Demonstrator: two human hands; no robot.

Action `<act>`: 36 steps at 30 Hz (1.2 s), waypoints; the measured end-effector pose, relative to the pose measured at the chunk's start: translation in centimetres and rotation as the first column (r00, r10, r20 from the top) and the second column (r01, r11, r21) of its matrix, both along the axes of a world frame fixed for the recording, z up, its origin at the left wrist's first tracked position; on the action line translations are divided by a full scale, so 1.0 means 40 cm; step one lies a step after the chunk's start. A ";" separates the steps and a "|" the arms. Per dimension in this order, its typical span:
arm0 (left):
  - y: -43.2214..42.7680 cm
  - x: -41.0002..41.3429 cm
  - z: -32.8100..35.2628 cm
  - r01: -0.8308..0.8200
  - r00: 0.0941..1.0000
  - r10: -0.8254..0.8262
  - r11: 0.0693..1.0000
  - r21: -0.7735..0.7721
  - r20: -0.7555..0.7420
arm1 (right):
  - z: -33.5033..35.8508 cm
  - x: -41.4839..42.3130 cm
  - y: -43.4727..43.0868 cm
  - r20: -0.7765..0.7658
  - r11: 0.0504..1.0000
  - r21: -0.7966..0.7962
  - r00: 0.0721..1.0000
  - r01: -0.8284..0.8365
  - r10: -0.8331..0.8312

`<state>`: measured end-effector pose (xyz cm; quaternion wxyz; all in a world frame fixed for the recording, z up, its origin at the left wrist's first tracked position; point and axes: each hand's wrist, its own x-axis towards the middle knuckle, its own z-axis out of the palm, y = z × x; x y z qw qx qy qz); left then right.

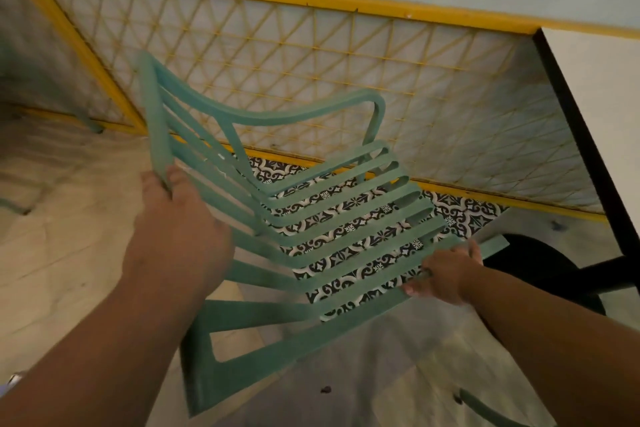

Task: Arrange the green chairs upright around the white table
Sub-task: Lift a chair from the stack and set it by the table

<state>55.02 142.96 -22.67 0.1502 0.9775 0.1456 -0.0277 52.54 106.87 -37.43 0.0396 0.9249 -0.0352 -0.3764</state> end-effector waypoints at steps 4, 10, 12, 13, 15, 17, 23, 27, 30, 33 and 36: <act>0.004 0.018 -0.006 -0.042 0.999 0.041 0.998 0.042 0.023 | -0.001 0.000 -0.001 -0.003 1.000 0.004 1.000 -0.016 0.016; -0.001 0.026 -0.001 -0.039 0.999 0.039 0.997 0.063 -0.007 | 0.006 -0.004 0.007 0.014 1.000 -0.008 1.000 -0.007 0.007; 0.001 0.032 -0.004 -0.026 1.000 0.026 0.997 0.068 0.003 | 0.003 -0.005 0.007 0.019 1.000 -0.001 1.000 0.024 -0.024; 0.003 0.036 -0.003 -0.020 1.000 0.020 0.998 0.064 0.004 | 0.003 -0.007 0.008 0.009 0.999 0.004 0.999 0.032 -0.032; 0.008 0.043 -0.002 -0.005 1.000 0.005 0.998 0.060 0.004 | 0.003 -0.012 0.012 -0.008 0.999 0.005 0.999 0.033 -0.033; 0.009 0.052 -0.002 0.022 1.000 -0.022 0.998 0.063 0.008 | 0.008 -0.020 0.015 0.002 0.999 0.016 0.999 0.042 -0.042; 0.008 0.107 -0.003 0.087 0.996 -0.087 0.995 0.056 0.006 | 0.005 -0.039 0.015 0.018 0.993 0.061 0.995 0.101 -0.102; 0.002 0.150 0.000 0.144 0.990 -0.144 0.987 0.076 -0.004 | 0.003 -0.047 0.026 0.023 0.992 0.032 0.992 0.124 -0.124; -0.003 0.185 0.005 0.198 0.980 -0.199 0.978 0.068 0.009 | -0.008 -0.057 0.032 0.024 0.988 0.031 0.988 0.152 -0.153; -0.008 0.225 0.010 0.248 0.967 -0.251 0.965 0.082 0.031 | -0.015 -0.057 0.033 0.025 0.985 0.036 0.986 0.166 -0.167; -0.018 0.255 0.010 0.269 0.962 -0.273 0.958 0.101 0.024 | -0.013 -0.050 0.033 0.044 0.981 0.072 0.982 0.179 -0.182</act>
